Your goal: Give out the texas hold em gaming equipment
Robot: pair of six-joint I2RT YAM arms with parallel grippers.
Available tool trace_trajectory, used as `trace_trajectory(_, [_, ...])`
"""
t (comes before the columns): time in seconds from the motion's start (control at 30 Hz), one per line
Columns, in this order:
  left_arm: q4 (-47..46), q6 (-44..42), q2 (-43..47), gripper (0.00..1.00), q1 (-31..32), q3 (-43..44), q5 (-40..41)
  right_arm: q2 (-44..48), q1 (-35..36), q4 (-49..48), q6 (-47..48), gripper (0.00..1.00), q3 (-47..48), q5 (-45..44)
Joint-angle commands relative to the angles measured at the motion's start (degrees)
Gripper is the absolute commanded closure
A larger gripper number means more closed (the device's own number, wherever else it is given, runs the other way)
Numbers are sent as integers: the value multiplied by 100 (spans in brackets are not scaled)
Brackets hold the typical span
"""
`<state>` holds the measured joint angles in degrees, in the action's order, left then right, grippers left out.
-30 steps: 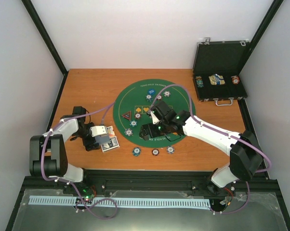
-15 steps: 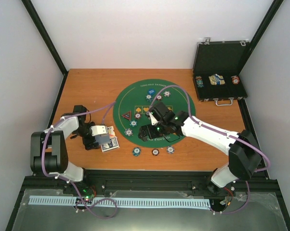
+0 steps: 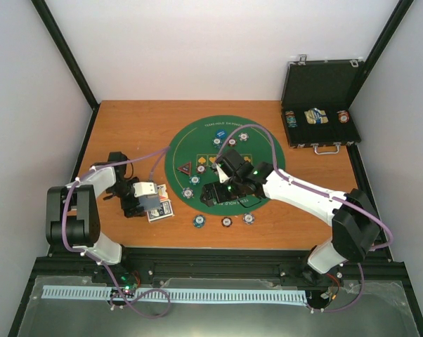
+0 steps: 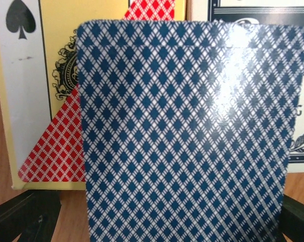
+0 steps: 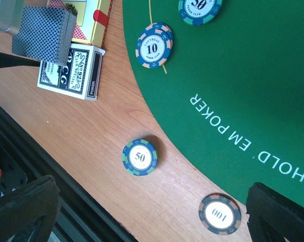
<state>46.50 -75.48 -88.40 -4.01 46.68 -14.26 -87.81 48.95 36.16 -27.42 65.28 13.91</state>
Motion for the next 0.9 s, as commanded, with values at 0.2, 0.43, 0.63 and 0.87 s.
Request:
trace_trajectory(0.2, [-15,68,36,8,32,110,46,-28,71,-72,-9,0,107,-82])
trace_trajectory(0.43, [-83,67,259,12,36,-31,195,27,76,-151,-35,0,23,-89])
trace_trajectory(0.63, [-171,61,385,14,58,-205,110,36,80,-147,-34,1,13,-88])
trace_trajectory(0.87, [-310,-63,345,7,108,-352,-11,49,80,-153,-77,1,-34,-116])
